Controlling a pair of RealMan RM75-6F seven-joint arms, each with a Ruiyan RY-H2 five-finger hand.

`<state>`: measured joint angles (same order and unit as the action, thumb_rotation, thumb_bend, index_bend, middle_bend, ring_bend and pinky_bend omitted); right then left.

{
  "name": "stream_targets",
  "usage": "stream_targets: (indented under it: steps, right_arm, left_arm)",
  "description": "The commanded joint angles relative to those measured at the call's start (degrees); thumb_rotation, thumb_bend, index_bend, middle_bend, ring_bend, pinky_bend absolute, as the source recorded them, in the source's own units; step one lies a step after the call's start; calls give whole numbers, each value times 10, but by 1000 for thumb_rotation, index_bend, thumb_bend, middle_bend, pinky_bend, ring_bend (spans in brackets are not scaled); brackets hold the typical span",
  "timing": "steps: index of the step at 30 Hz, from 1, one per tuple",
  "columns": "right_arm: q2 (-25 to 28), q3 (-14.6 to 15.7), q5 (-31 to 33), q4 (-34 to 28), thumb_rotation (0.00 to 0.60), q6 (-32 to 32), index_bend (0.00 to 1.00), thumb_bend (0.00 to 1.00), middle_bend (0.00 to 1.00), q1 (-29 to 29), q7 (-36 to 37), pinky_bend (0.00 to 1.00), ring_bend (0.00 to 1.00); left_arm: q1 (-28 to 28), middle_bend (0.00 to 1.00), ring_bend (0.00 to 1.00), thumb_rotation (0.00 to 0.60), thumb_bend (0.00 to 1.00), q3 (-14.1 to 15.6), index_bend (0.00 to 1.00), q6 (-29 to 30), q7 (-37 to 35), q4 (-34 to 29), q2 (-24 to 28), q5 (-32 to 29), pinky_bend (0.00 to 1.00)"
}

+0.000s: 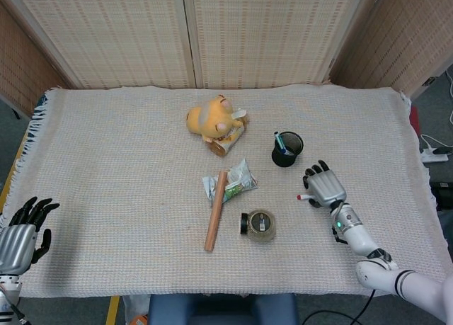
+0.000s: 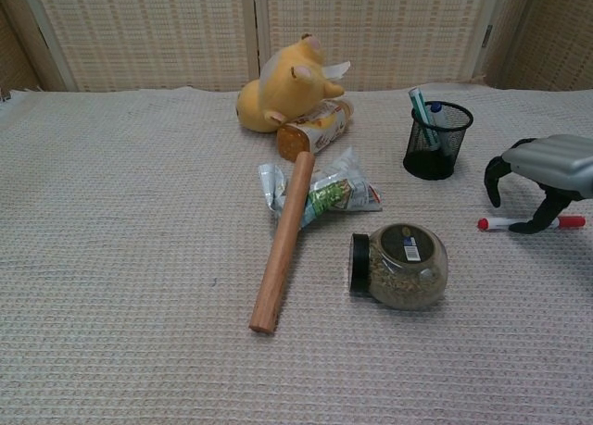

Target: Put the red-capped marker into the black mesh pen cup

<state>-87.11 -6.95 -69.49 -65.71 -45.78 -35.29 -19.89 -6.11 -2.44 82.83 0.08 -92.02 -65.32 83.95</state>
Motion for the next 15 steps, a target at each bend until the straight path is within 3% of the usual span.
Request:
stream_targets:
  steps: [1,15]
  right_arm:
    - [-6,3,3,6,600,5,467,176,228,-4,-3,77,163]
    - [-21,10,10,14,600,-1,501,176,228,-10,-8,77,177]
  left_arm:
    - [0,116,21,600,585,0,210,1,0,0,0,0,151]
    - [0,116,23,600,586,0,211,-1,-5,0,1,1,152]
